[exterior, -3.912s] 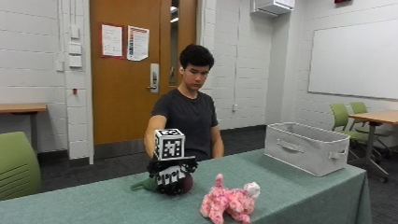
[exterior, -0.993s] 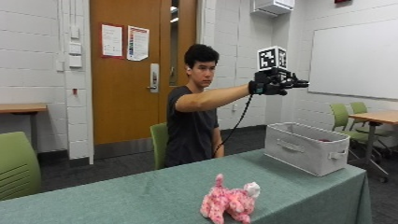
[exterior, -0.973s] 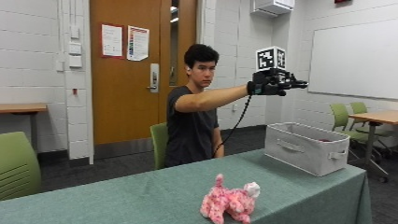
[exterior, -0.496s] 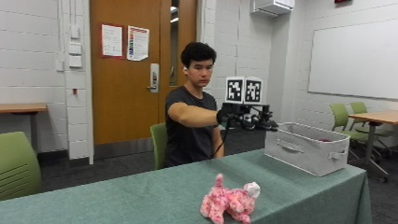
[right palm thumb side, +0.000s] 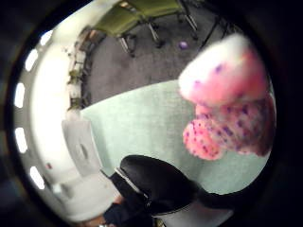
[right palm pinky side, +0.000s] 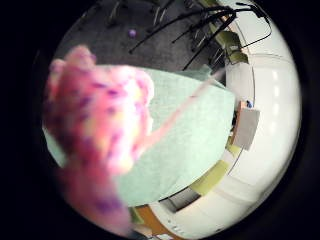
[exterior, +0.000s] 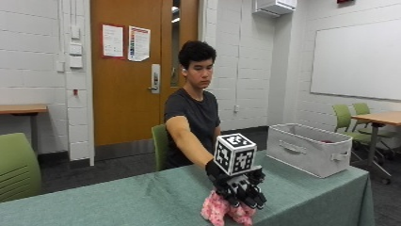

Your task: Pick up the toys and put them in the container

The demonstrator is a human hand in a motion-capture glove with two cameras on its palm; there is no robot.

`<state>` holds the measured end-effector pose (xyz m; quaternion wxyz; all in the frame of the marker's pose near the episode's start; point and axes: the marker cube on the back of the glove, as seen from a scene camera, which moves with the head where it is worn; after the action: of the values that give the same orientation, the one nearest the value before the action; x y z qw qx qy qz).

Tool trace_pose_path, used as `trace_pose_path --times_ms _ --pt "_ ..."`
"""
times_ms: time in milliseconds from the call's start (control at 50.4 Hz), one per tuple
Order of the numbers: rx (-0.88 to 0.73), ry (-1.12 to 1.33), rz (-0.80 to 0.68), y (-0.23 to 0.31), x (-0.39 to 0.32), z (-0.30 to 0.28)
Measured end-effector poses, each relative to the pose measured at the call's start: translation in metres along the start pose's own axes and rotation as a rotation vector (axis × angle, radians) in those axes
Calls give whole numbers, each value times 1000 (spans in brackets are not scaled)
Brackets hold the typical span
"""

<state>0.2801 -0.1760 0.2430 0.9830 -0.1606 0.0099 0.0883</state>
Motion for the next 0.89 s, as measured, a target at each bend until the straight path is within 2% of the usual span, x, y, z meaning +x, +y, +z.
trace_pose_path --times_ms 179,377,536,775,894 --pt "-33 85 31 -5 13 26" --pt "40 66 60 -8 17 35" --pt "18 12 89 -5 17 30" --pt "92 99 53 13 5 18" --pt "118 54 33 26 1 9"
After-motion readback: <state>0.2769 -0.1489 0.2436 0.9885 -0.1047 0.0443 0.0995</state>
